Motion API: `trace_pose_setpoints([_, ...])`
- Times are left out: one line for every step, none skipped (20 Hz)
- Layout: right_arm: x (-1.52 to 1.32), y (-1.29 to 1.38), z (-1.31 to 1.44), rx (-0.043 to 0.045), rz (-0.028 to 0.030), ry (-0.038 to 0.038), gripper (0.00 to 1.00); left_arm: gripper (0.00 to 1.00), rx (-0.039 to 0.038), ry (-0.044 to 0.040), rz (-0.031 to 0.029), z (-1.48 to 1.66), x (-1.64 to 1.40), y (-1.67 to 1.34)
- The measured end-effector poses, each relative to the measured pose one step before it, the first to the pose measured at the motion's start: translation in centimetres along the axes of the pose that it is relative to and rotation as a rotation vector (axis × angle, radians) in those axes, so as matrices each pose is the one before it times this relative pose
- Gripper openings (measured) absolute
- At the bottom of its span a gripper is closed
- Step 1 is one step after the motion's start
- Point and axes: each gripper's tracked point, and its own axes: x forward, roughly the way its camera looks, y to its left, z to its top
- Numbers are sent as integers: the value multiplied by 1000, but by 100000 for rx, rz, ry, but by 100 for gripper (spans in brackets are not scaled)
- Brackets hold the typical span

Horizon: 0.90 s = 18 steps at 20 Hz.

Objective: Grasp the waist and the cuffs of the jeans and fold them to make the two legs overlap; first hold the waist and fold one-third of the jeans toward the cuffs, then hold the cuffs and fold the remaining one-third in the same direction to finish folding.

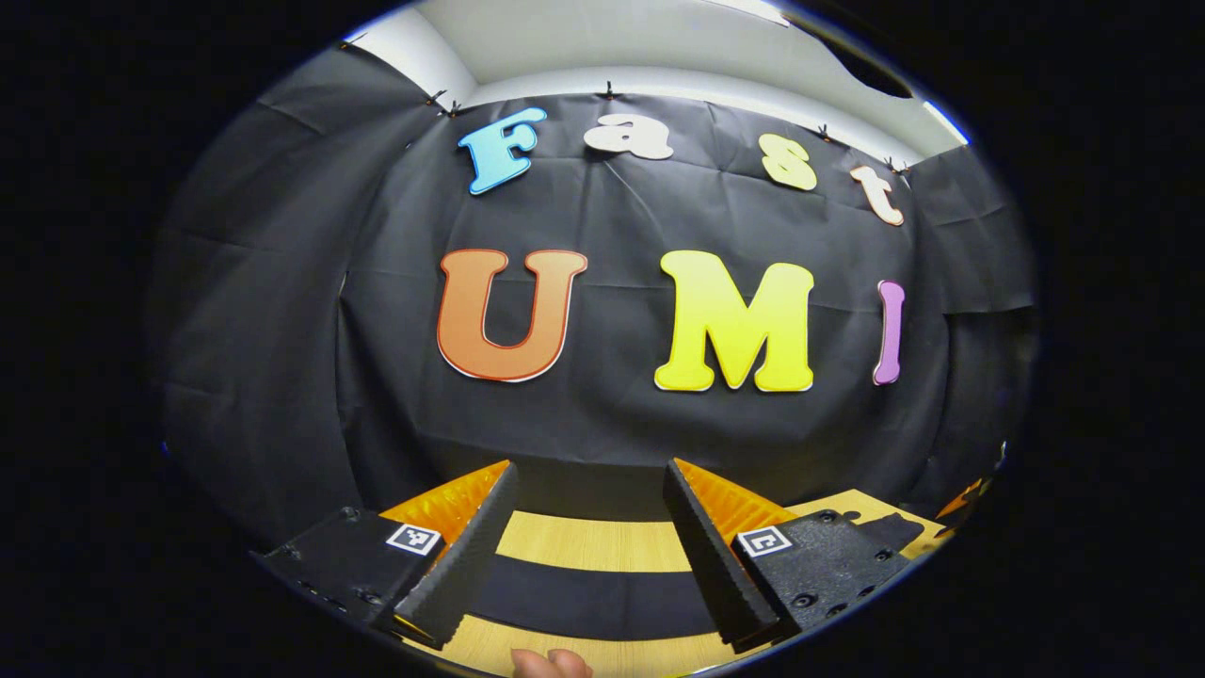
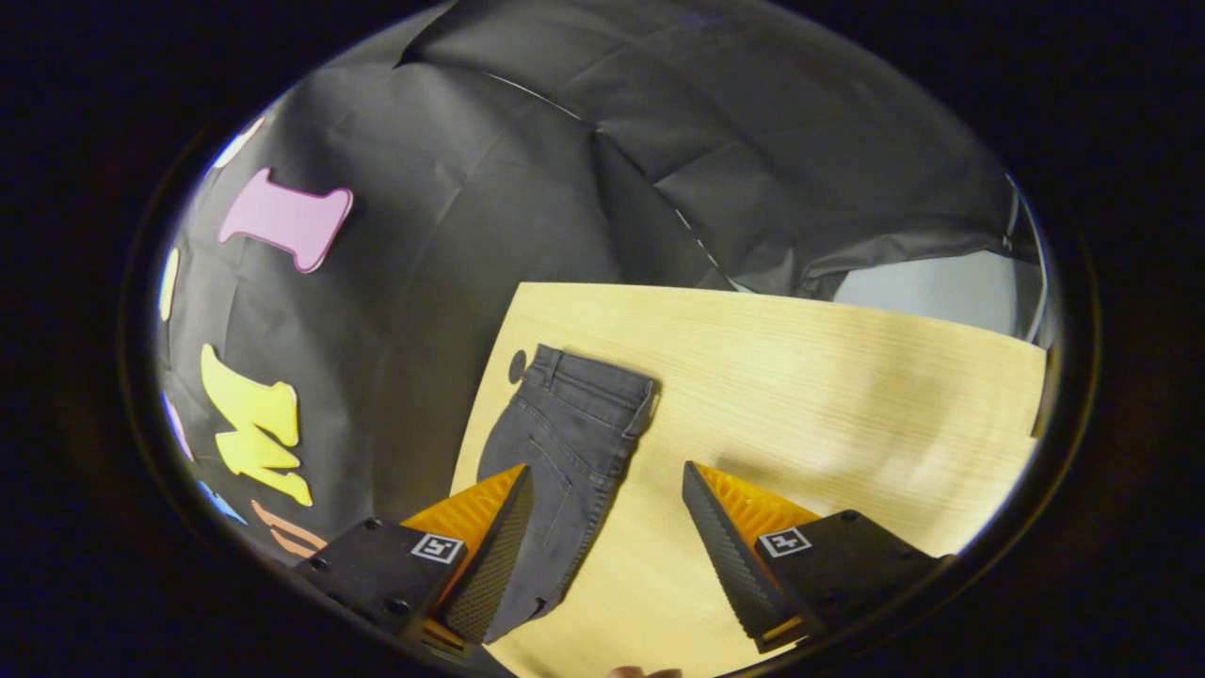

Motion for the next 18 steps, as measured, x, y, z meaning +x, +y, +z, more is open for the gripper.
trace_pose_setpoints([298,-521,216,762,-253,311,98,98,-608,1627,-600,-371,-176,-404])
trace_pose_setpoints([453,-351,221,475,-807,465,98,98,71,920,-418,8,-167,-376])
trace_pose_setpoints([799,-362,189,460,-1121,1272,97,98,773,78,-562,234,-180,-402])
trace_pose_setpoints([883,-65,90,402,-1272,803,97,98,1259,-459,-846,309,-143,-343])
trace_pose_setpoints([1105,187,281,849,-1759,-334,97,98,1186,-561,-488,201,-137,-236])
trace_pose_setpoints([911,418,-120,1147,-747,820,98,98,837,36,-625,182,-12,-235])
trace_pose_setpoints([555,510,-498,1208,98,1774,91,98,452,22,-302,175,-7,-204])
trace_pose_setpoints([527,668,-268,645,436,880,92,98,433,232,-249,157,118,-111])
trace_pose_setpoints([646,600,-335,-124,-159,994,98,98,547,-8,46,145,87,-25])
trace_pose_setpoints([650,390,-211,-491,-416,826,96,98,256,58,131,51,69,-51])
trace_pose_setpoints([688,454,-310,254,-156,940,96,98,11,262,-49,2,69,-79])
trace_pose_setpoints([483,180,44,870,-889,101,94,98,-179,771,119,-85,-51,-50])
trace_pose_setpoints([374,-83,181,1057,-1154,-673,92,98,-221,785,182,-154,45,42])
trace_pose_setpoints([605,-528,73,186,-2362,-609,77,98,-49,676,217,-178,-9,31])
trace_pose_setpoints([197,-158,248,1517,1140,-816,61,98,309,654,45,-96,-3,41])
trace_pose_setpoints([830,-59,167,1984,904,921,45,98,608,546,-62,-106,-5,-146])
trace_pose_setpoints([-183,160,89,1096,2321,-361,43,98,911,128,-108,82,37,-86])
trace_pose_setpoints([-9,66,29,920,1860,678,24,98,847,-174,-200,223,-59,-65])
